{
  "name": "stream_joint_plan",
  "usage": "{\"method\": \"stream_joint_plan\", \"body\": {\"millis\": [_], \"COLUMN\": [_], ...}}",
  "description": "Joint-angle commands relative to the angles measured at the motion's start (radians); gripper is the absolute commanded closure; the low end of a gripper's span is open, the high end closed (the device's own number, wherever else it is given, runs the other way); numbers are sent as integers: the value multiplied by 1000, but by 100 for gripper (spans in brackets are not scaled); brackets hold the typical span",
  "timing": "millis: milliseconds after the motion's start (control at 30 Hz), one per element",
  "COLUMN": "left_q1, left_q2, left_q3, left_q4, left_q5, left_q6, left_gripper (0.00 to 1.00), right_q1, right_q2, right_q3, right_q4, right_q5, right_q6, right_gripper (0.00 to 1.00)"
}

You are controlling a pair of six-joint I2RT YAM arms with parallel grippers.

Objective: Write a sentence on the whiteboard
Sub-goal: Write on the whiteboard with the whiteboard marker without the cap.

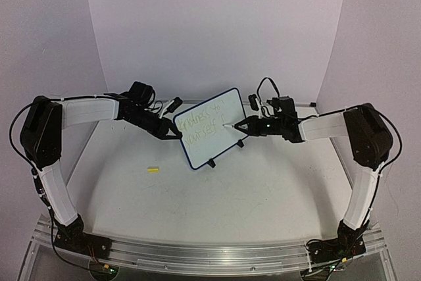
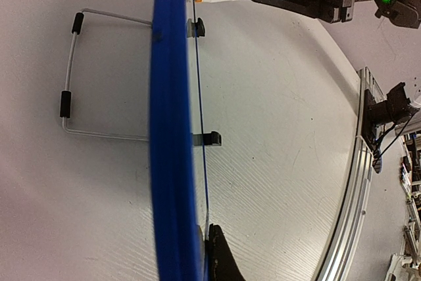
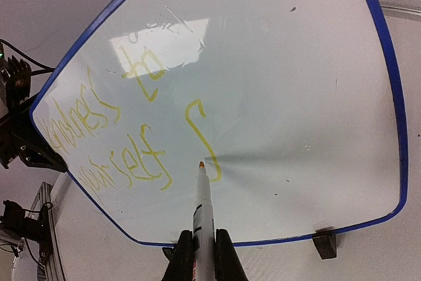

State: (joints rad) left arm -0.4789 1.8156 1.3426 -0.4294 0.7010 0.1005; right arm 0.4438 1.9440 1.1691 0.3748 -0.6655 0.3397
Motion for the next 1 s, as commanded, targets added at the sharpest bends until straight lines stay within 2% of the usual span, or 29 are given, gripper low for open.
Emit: {"method": "stream_joint_plan", "body": {"millis": [0,400,733,967], "left_q1": [-3,-3,-3,-3], "left_q2": [3,8,10,10], "left_q3": [33,33,34,35], "left_q4": [-6,-5,-5,-6], "left_q5": [-17,-16,-18,-19], "left_q6": [17,17,17,17], "left_gripper": [100,100,100,100], "right_q1": [7,8,8,7], "right_q2": [20,40,19,9], "right_q3": [55,80,59,57], "right_q4": [-1,-3,-5,0], "right_q5": [9,34,151,177], "right_q6": [-22,-19,-3,2], "right_gripper": [100,100,100,100]}}
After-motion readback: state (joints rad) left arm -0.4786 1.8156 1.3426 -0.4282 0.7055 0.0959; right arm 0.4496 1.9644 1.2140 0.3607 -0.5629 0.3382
